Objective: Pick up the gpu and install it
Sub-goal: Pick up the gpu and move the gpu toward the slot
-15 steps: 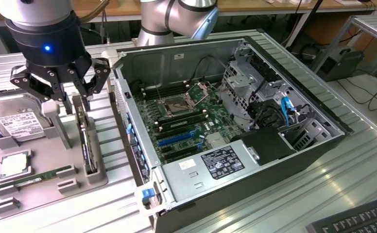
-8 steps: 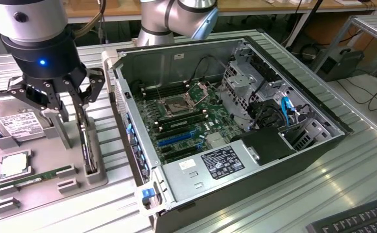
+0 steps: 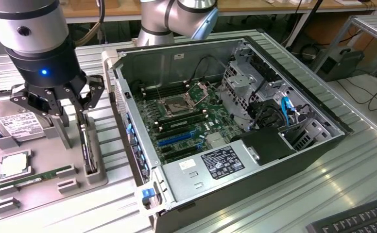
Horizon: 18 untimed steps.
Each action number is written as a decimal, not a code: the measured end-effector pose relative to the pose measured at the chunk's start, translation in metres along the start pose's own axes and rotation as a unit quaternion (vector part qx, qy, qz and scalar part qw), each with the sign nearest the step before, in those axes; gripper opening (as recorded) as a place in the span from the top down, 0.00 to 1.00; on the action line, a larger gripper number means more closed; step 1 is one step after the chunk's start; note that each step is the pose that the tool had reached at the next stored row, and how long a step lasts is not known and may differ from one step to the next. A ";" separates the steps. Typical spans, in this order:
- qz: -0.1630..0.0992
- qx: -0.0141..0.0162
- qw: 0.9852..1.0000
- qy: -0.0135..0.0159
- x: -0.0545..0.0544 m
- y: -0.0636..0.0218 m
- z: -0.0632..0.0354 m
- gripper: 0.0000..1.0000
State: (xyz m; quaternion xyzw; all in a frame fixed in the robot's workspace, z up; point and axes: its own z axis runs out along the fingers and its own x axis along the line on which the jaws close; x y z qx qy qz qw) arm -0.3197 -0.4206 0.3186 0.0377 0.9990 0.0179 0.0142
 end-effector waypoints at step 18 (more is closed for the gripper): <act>0.005 0.000 1.000 0.000 -0.003 -0.0033 0.0408 0.64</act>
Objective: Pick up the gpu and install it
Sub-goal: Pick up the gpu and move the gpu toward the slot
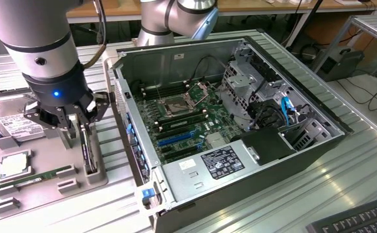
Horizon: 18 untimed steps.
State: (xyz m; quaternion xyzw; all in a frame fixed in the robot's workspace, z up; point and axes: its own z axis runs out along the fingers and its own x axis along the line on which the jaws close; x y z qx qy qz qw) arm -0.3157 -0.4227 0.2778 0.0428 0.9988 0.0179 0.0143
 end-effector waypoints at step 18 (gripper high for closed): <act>0.005 -0.001 1.000 0.000 0.002 0.0004 0.0325 0.64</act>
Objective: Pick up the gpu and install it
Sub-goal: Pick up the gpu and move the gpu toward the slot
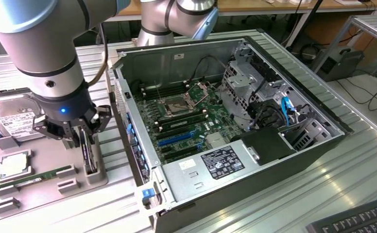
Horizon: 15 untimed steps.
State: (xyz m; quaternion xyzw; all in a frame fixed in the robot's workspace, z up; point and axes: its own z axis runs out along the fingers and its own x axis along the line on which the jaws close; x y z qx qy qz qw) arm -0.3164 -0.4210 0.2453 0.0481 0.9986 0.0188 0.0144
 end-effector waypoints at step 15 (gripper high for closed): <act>0.003 -0.001 1.000 0.000 0.001 0.0015 0.0061 0.73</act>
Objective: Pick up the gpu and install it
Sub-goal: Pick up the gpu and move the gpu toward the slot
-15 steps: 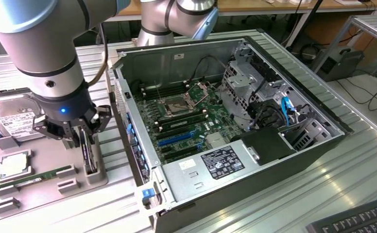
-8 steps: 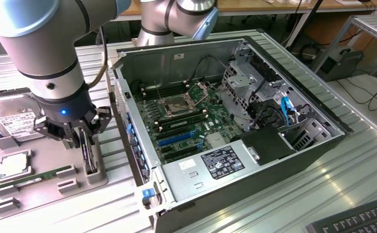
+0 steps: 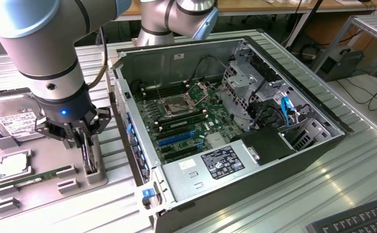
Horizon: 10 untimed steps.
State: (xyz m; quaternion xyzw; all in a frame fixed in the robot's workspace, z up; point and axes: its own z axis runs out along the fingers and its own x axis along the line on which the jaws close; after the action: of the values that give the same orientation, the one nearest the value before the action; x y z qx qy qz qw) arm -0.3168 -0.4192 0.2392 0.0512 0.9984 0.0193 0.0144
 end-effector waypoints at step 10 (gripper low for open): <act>-0.021 -0.001 1.000 0.001 0.000 0.0000 0.0000 0.73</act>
State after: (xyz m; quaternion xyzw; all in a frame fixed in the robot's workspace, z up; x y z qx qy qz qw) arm -0.3168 -0.4192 0.2392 0.0300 0.9993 0.0196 0.0135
